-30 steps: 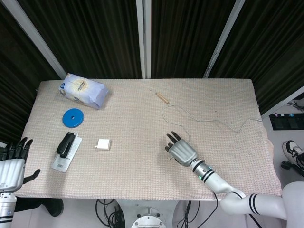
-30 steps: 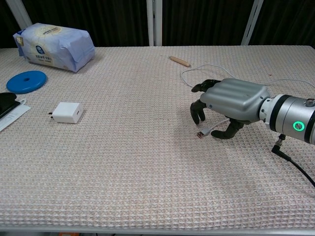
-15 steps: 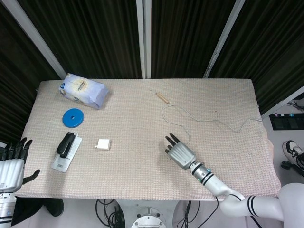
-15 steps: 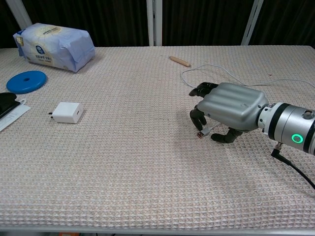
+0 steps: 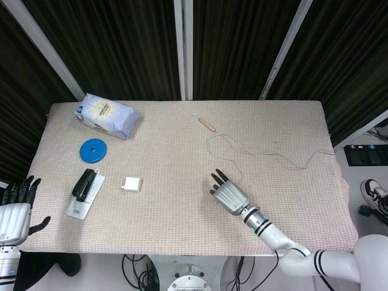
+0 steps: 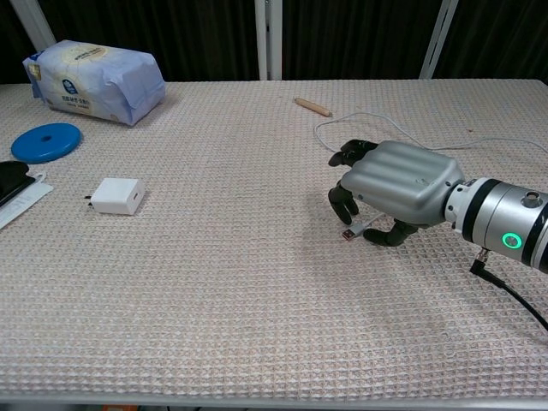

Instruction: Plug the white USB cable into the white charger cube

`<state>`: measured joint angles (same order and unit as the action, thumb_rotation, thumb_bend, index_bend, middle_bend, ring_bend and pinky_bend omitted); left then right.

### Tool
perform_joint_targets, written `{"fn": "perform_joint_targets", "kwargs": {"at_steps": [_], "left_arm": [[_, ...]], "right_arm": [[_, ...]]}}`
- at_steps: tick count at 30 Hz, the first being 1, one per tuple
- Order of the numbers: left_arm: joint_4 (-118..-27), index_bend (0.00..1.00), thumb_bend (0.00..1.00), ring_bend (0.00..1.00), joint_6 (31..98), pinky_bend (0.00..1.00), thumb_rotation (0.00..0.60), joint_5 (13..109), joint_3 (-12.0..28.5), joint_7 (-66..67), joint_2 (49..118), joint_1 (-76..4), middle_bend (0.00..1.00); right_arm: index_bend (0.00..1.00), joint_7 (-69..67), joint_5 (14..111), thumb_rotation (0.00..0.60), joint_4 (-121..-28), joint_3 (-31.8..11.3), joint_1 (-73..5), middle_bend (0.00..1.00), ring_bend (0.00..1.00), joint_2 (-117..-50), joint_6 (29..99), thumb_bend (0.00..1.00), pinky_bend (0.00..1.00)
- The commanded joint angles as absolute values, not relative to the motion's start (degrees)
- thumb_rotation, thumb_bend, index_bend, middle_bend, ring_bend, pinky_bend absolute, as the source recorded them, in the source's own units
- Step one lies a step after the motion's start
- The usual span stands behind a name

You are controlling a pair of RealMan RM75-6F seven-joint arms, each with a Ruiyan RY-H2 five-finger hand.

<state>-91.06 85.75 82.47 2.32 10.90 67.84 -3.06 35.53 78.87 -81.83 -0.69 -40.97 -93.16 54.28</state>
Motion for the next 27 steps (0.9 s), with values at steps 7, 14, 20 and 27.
{"fn": "perform_joint_targets", "kwargs": {"at_steps": [7,14,20,27], "left_arm": [[-90.72,0.04,0.15,0.0,85.57,0.0,0.6,82.39,2.34,10.64,67.99,-3.09,0.0],[-90.54,0.04,0.15,0.0,85.54,0.0,0.6,82.32,2.38,10.55,68.07,-3.09,0.0],[-90.38,0.04,0.15,0.0,85.5,0.0,0.6,82.3,2.4,10.45,68.11,-3.1,0.0],[-90.89,0.04,0.15,0.0,84.54,0.0,0.6,83.3,2.48,11.48,67.37,-4.21,0.0]], "right_arm": [[0.5,36.04,78.58,0.6,-81.45,-0.89,-40.8,0.43,0.09,-93.54,54.26,0.29,0.0],[0.52,36.13,78.58,0.6,-81.02,-0.99,-40.76,0.45,0.1,-93.89,54.18,0.31,0.0],[0.55,36.0,78.83,0.6,-80.96,-1.13,-40.54,0.48,0.13,-94.06,54.68,0.32,0.0],[0.58,34.14,79.9,0.6,-82.09,-1.68,-39.37,0.5,0.16,-92.71,57.47,0.33,0.0]]}}
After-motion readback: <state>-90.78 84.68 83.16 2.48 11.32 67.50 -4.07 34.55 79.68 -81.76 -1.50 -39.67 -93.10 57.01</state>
